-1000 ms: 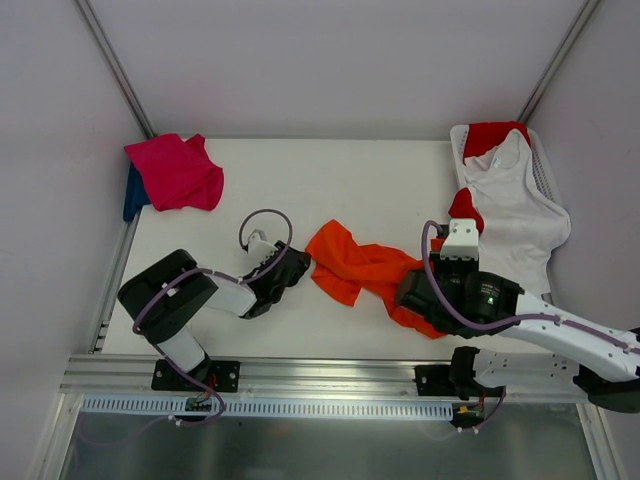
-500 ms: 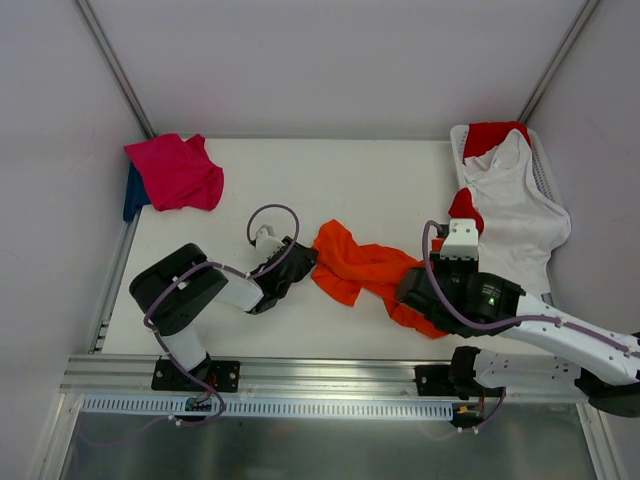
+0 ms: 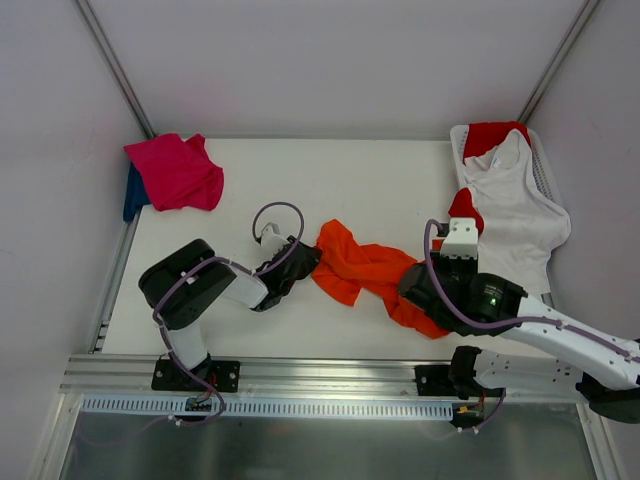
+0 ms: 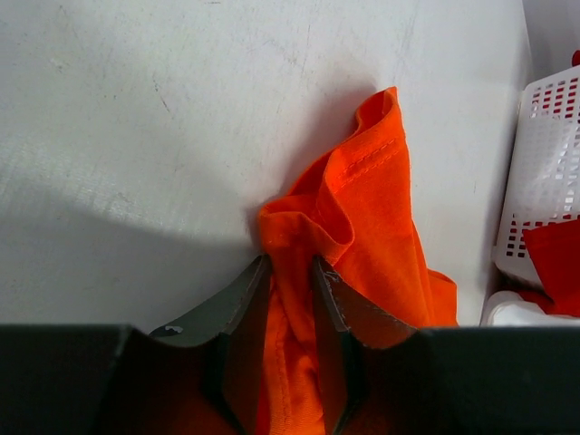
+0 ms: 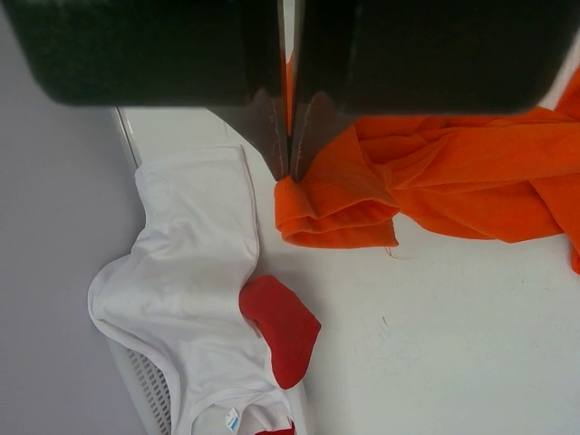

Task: Fold and stack the t-shirts
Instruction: Flatten the tshirt out

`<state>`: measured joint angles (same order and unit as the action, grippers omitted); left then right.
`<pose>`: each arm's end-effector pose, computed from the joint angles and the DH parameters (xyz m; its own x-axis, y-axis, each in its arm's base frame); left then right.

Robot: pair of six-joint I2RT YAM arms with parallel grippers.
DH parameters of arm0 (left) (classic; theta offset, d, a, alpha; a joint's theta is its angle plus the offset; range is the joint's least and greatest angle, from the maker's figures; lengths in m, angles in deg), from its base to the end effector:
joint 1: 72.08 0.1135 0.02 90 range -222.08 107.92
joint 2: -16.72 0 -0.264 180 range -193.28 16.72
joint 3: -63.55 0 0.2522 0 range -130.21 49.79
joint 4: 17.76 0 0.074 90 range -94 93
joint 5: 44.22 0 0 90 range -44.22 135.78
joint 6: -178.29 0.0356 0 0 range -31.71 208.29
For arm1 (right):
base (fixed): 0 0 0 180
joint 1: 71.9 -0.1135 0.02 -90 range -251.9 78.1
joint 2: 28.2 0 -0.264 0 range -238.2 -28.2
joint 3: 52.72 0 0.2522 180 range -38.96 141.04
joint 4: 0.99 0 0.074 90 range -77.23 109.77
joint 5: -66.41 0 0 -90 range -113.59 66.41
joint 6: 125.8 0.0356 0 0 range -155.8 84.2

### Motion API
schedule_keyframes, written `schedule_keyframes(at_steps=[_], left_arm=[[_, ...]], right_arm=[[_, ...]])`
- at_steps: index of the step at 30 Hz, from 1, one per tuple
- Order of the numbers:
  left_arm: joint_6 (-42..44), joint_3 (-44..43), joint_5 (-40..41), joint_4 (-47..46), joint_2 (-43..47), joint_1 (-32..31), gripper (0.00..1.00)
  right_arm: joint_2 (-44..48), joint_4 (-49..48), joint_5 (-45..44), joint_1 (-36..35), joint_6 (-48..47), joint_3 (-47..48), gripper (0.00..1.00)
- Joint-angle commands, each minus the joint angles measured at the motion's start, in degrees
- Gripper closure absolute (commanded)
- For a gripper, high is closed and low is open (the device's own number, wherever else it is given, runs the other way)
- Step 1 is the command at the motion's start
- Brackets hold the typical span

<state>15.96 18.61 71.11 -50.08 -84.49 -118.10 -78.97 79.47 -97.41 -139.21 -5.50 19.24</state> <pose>0.2251 -0.2113 0.1196 -0.4466 -0.7774 -0.4429 -0.1536 0.5542 -0.8181 0.0821 0.1077 0.3370 -0.3205 -0.4021 -0.8577 0.1088 0.8838 -0.4550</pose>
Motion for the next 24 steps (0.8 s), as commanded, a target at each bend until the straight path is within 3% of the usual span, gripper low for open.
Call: schedule_keyframes(at_steps=[1, 10, 16, 24], left_arm=[[2.5, -1.0, -1.5, 0.5, -2.0, 0.8, 0.74], [4.0, -1.5, -3.7, -1.6, -4.2, 1.2, 1.00], [8.7, -2.0, -2.9, 2.6, -0.4, 1.2, 1.00], [26.1, -6.0, 4.5, 22.4, 21.4, 1.0, 1.00]], right_arm=[[0.8, -1.3, 0.0, 0.5, -1.3, -0.3, 1.00], [0.4, -2.3, 1.0, 1.0, -1.6, -0.8, 1.00], [0.3, -2.4, 0.7, 1.0, -1.7, -0.5, 1.00], [2.9, -5.0, 0.0, 1.0, -7.2, 1.9, 1.00]])
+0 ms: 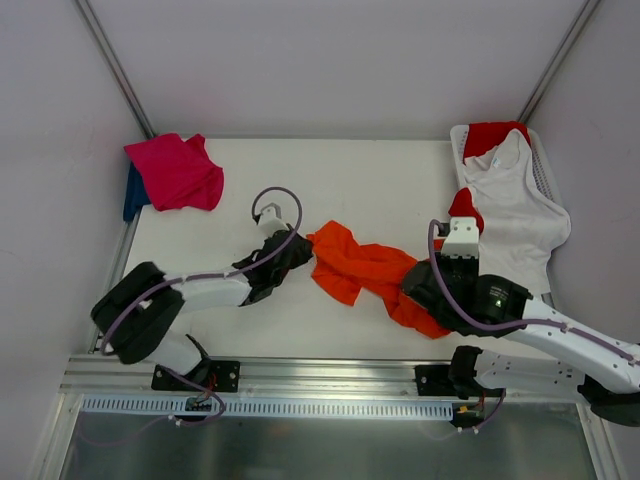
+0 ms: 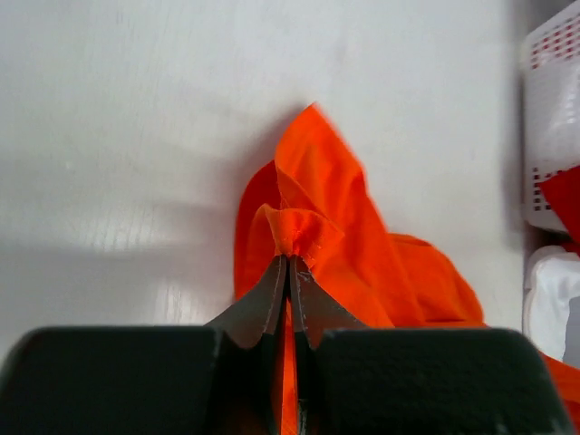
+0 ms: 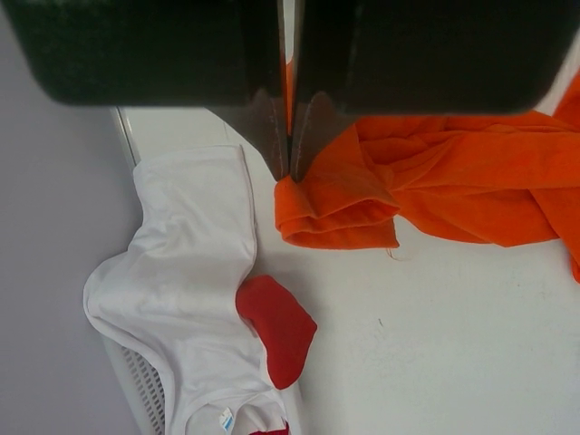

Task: Fold and stack the t-shirts
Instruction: Flatten the tshirt out

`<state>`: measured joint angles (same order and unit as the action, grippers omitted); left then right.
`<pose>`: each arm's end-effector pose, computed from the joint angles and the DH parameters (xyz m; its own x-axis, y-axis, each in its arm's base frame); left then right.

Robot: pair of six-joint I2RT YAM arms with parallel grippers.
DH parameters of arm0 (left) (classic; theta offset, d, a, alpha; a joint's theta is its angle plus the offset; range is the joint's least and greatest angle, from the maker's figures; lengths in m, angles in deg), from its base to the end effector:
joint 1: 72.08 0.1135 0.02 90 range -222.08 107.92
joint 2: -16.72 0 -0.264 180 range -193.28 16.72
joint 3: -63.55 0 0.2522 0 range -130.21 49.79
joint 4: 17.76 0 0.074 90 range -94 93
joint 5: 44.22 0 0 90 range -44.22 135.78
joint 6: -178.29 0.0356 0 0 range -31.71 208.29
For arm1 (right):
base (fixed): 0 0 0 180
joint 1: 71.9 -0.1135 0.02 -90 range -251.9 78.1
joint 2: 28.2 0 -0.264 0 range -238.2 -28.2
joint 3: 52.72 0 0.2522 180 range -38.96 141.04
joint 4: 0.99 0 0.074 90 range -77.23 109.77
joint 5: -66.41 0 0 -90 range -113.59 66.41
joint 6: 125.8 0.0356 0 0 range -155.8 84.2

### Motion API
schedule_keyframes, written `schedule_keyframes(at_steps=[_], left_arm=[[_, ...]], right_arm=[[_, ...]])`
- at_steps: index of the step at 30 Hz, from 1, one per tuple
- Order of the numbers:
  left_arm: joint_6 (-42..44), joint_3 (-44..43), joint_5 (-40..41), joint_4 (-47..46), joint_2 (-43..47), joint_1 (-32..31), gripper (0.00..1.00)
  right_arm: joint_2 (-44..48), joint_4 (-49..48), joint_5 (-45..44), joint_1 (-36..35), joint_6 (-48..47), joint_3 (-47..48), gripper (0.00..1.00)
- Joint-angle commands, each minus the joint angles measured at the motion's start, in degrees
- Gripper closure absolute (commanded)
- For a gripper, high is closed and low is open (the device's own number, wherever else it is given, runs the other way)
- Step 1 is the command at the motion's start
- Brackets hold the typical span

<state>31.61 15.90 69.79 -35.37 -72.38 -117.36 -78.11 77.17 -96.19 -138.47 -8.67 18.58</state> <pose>0.2230 -0.2046 0.1675 -0.4798 -0.6003 -0.6399 -0.0250 0.7383 -0.6740 0.0833 0.1069 0.3366 -0.3263 -0.4100 -0.8517 0.0925 0.8828 -0.4605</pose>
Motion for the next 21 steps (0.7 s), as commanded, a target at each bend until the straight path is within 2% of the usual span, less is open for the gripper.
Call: schedule_keyframes(at_steps=[1, 7, 13, 16, 17, 19, 21], left_arm=[[14.0, -3.5, 7.1, 11.3, 14.3, 0.3, 1.00], [29.8, -8.5, 9.0, 21.5, 29.4, 0.5, 1.00], [33.9, -18.4, 9.6, 35.9, 39.6, 0.4, 1.00], [38.8, -26.0, 8.0, 43.2, 42.0, 0.4, 1.00], [42.1, -30.6, 6.4, 46.9, 43.4, 0.4, 1.00], [45.2, -37.0, 3.8, 49.6, 45.9, 0.3, 1.00], [49.2, -41.2, -2.7, 52.8, 47.7, 0.3, 1.00]], right_arm=[[2.4, -3.5, -1.1, 0.3, -5.1, 2.7, 1.00], [4.8, -11.3, -0.5, 0.3, -14.6, 3.3, 1.00], [5.4, -16.3, -2.0, 0.3, -24.4, 8.0, 1.00], [8.1, -21.9, -1.1, 0.3, -33.8, 11.2, 1.00], [9.4, -26.0, 0.9, 0.2, -38.3, 12.9, 1.00], [13.6, -31.1, 4.2, 0.2, -40.4, 15.0, 1.00], [16.4, -33.9, 13.2, 0.3, -43.7, 17.5, 1.00]])
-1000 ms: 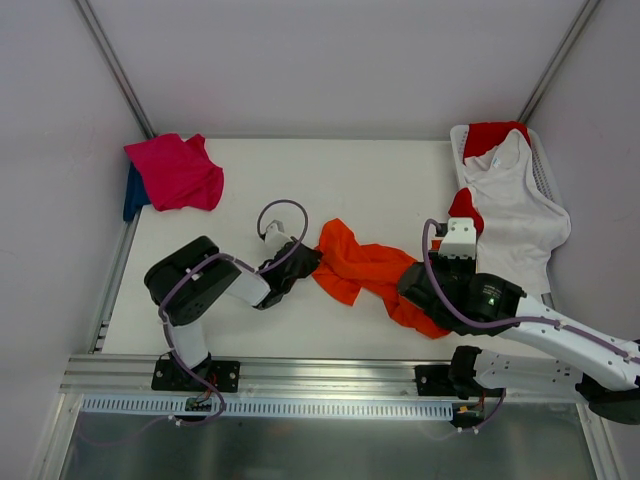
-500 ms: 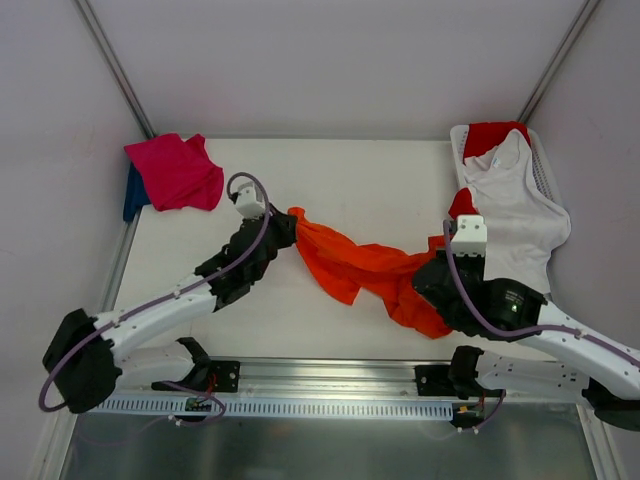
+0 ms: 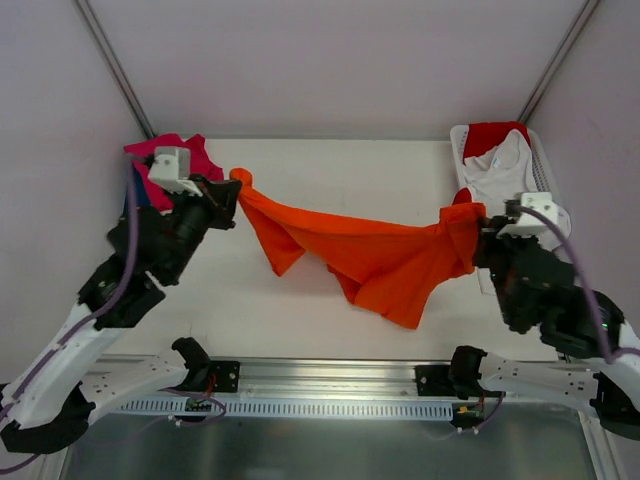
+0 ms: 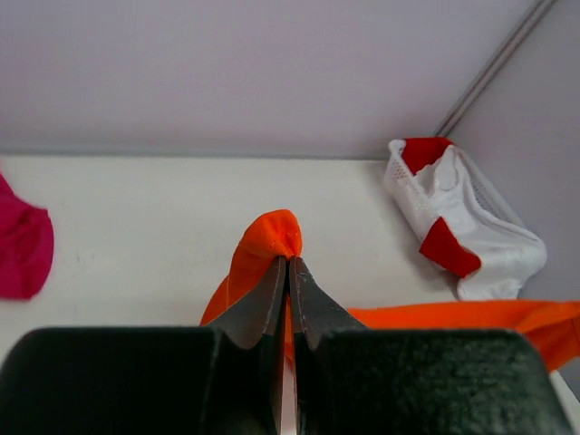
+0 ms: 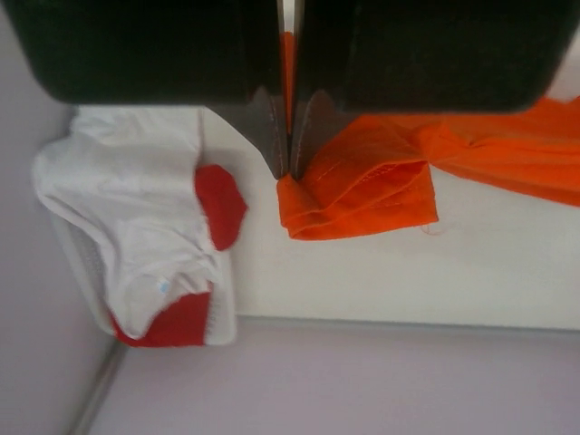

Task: Fold and stack the t-shirts
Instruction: Flatten the tshirt out

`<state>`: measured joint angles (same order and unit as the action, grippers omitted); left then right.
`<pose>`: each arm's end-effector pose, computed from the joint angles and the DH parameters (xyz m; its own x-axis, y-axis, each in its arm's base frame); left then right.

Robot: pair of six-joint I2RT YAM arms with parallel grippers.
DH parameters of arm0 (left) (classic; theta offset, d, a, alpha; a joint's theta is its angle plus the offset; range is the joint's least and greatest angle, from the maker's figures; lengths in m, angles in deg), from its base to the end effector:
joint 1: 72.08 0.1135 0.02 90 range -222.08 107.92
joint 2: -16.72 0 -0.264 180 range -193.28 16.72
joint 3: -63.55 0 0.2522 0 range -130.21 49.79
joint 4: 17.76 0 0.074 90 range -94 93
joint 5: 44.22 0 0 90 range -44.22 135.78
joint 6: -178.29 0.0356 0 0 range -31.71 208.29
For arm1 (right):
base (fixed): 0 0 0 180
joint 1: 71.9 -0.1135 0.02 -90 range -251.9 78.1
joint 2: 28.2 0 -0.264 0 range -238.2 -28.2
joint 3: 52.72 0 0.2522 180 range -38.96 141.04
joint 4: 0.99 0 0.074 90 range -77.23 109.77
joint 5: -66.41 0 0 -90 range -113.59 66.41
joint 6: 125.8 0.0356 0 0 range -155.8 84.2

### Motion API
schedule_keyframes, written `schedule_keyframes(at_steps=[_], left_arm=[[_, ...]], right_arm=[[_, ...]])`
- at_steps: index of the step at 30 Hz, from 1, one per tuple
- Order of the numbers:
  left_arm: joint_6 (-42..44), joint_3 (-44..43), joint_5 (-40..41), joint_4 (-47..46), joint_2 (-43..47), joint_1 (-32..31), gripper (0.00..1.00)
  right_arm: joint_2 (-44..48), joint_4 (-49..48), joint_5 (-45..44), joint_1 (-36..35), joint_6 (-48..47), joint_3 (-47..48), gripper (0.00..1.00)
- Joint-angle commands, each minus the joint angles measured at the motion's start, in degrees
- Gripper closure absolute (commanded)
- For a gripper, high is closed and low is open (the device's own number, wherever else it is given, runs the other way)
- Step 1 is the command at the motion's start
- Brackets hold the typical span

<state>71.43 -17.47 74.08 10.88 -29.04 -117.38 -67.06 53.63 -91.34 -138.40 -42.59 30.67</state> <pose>0.1150 -0.0922 0.4604 -0.0078 -0.3551 -0.9348 0.3055 0.8893 -0.3404 0.0623 0.0605 0.4407 -0.0713 -0.2762 -0.9585 0.0077 0.9607 -0.2774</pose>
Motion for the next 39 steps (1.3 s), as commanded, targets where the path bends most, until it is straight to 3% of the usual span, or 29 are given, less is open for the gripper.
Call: schedule_keyframes(at_steps=[1, 6, 10, 13, 19, 24, 28, 32, 35, 36, 39], left_arm=[[10.3, -11.6, -9.4, 7.4, 6.3, 0.4, 1.00], [13.6, -21.3, -23.3, 10.3, 11.2, 0.3, 1.00], [13.1, -29.4, -28.0, 13.8, 12.8, 0.5, 1.00], [11.3, -32.1, -33.4, 14.4, 13.1, 0.5, 1.00], [8.3, -33.2, -41.4, 14.3, 13.1, 0.5, 1.00], [9.3, -30.0, -39.8, 14.2, 12.4, 0.5, 1.00], [10.3, -24.3, -31.6, 11.9, 11.8, 0.5, 1.00], [10.4, -14.3, -20.8, 4.7, 11.5, 0.5, 1.00], [8.7, -6.7, -9.6, -0.9, 9.6, 0.5, 1.00], [7.8, -3.2, -2.5, -2.1, 8.2, 0.5, 1.00], [4.3, 4.6, 7.4, -7.0, 5.9, 0.5, 1.00]], right_arm=[[7.0, -11.1, 14.9, 0.1, -10.4, 6.6, 1.00], [4.1, -1.2, 38.8, 0.2, -12.6, 21.8, 1.00], [-3.1, 10.4, 59.6, 0.1, -10.0, 34.8, 1.00], [-5.8, 10.7, 71.3, 0.2, -8.2, 39.2, 0.99], [-4.8, 4.9, 80.1, 0.3, -6.2, 39.7, 0.99], [-4.0, 1.2, 76.5, 0.2, -5.8, 37.3, 1.00], [-4.8, 0.9, 65.2, 0.1, -7.5, 34.8, 0.99], [-5.5, -1.0, 52.7, 0.2, -10.2, 30.5, 1.00], [-7.9, -2.5, 40.0, 0.2, -12.6, 26.4, 1.00], [-8.6, -3.7, 33.3, 0.2, -13.3, 23.5, 1.00], [-13.5, -5.6, 23.5, 0.7, -14.2, 17.2, 1.00]])
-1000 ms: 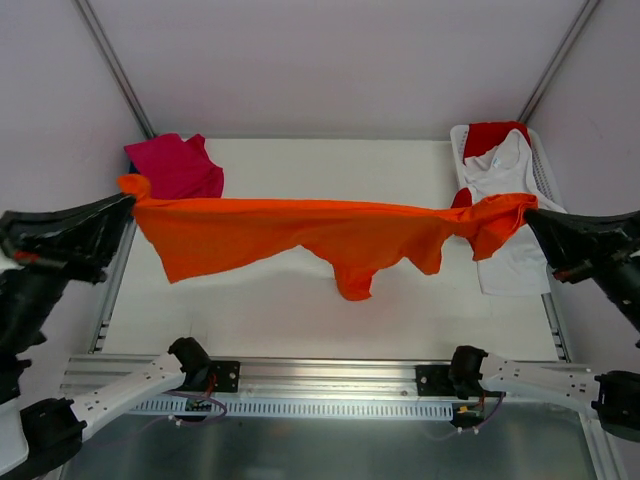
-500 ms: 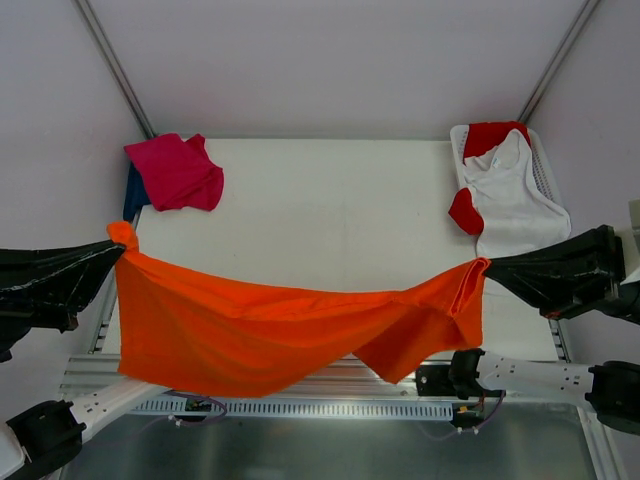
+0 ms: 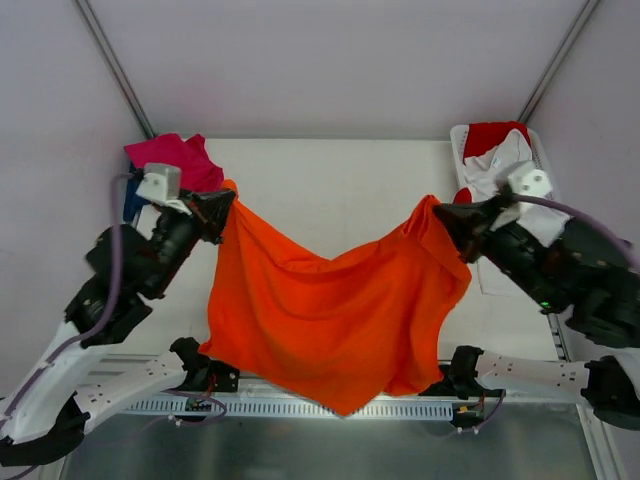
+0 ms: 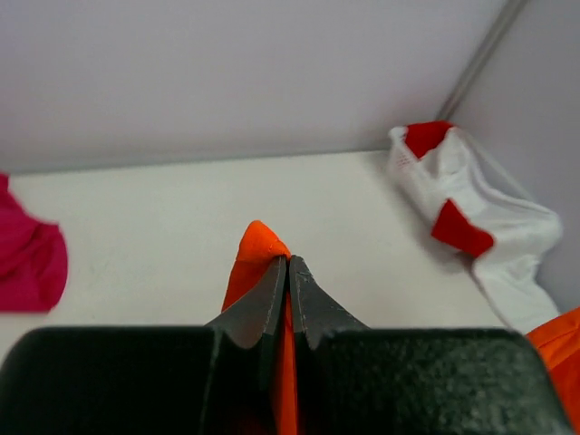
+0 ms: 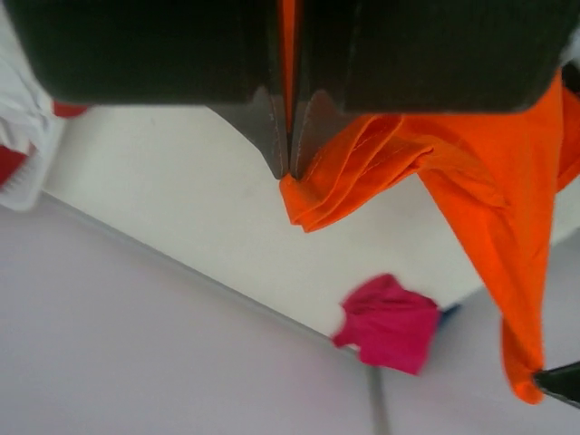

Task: Fold and stack the t-shirts
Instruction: Flatten the tshirt out

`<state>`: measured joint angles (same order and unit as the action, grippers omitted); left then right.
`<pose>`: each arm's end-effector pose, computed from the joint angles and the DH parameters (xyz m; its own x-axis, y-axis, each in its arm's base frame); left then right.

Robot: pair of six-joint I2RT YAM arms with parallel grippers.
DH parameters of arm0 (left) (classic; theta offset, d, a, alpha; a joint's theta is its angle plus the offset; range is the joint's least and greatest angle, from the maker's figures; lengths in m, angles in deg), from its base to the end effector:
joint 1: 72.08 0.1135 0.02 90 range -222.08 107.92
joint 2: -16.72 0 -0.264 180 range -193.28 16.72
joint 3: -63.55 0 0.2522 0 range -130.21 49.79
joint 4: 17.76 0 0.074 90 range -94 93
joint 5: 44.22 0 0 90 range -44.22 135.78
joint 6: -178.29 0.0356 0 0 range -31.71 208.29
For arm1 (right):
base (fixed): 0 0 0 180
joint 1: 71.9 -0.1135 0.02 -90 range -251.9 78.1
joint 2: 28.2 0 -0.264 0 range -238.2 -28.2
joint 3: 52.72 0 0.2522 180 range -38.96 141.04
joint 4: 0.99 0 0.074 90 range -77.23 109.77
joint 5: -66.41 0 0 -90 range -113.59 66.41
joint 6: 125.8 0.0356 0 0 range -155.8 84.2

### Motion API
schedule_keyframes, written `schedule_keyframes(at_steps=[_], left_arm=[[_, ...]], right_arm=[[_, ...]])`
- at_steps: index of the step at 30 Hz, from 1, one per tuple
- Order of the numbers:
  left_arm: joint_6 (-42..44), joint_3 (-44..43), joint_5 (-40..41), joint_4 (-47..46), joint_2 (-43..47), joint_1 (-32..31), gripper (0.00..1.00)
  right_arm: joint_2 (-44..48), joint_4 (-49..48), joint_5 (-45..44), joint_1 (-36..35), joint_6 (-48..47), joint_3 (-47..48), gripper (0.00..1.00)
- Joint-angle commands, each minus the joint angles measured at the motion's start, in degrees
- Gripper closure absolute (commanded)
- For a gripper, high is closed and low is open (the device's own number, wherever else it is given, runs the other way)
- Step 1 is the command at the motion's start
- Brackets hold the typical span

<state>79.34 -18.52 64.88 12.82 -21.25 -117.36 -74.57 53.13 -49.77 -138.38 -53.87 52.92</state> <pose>0.0770 -0.0612 0.4766 0.0929 -0.3027 -0.9485 0.4677 0.8543 -0.2268 0.0432 0.0600 0.5309 0.2349 -0.1578 -0.9591 -0.6045 0.7490 -0.2713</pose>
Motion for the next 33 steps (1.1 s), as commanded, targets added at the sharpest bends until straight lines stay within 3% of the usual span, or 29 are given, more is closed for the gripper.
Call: schedule_keyframes(at_steps=[1, 5, 11, 15, 20, 27, 31, 33], left_arm=[[-5.4, 7.9, 17.7, -12.4, -2.4, 0.5, 1.00], [-10.5, 16.8, 24.0, -20.0, -6.0, 0.6, 1.00], [-20.2, 25.7, 33.6, -26.3, -16.3, 4.4, 1.00], [-20.5, 28.9, 31.7, -38.1, -25.5, 8.4, 1.00], [-21.5, 19.4, 26.8, -38.9, -42.2, 13.5, 1.00], [-21.3, 8.4, 21.0, -41.1, -57.2, 19.4, 1.00], [-20.7, 1.0, 10.4, -40.9, -64.6, 25.3, 1.00], [-21.8, -5.5, 6.6, -35.9, -69.4, 28.6, 1.00]], right_arm=[[-7.6, -5.1, -19.3, 1.2, -2.6, -6.4, 1.00], [-14.8, -5.5, -19.1, 6.3, 1.7, -13.4, 1.00], [-22.2, -15.9, -8.8, 19.1, 7.3, -25.7, 1.00], [-30.1, -21.7, -11.9, 23.8, 7.3, -25.8, 1.00], [-43.7, -22.5, -14.1, 28.3, 9.3, -19.6, 1.00], [-57.8, -25.0, -13.1, 31.5, 8.0, -8.0, 1.00], [-64.7, -25.9, -14.1, 33.2, 6.4, 1.7, 1.00], [-68.9, -26.0, -14.1, 34.6, 5.6, 7.1, 1.00]])
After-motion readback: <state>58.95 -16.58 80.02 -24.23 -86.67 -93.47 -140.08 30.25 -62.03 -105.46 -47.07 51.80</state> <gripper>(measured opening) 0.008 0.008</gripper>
